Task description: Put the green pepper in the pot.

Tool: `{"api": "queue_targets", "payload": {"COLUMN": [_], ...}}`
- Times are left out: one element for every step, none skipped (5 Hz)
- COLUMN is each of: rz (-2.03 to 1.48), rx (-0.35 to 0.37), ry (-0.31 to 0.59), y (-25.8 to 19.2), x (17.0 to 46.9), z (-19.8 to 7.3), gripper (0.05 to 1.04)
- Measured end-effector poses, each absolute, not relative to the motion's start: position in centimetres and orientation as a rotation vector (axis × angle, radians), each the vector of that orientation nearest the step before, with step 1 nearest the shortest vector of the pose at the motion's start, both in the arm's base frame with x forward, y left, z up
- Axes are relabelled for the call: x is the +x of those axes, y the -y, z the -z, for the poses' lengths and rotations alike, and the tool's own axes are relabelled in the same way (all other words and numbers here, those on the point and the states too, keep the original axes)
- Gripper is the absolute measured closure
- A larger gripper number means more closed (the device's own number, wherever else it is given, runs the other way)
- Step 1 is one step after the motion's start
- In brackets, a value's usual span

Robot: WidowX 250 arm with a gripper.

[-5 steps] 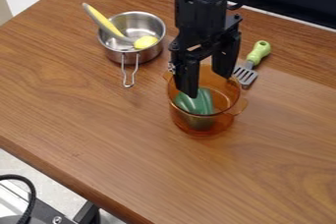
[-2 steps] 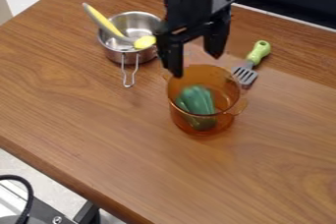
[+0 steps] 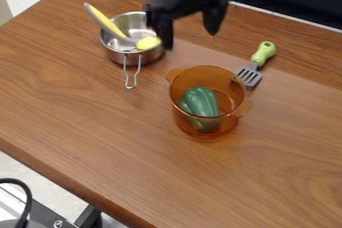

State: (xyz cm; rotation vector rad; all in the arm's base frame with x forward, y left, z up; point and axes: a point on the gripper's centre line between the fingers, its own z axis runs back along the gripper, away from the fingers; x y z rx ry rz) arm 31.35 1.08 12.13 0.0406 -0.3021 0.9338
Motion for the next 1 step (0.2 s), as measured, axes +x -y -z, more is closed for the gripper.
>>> {"api": "queue_targets", "payload": {"rz": [-0.832], "rx": [0.107], "ry": [0.236], "y": [-2.39], "x": [33.05], "z": [-10.99], "gripper": [0.083]}}
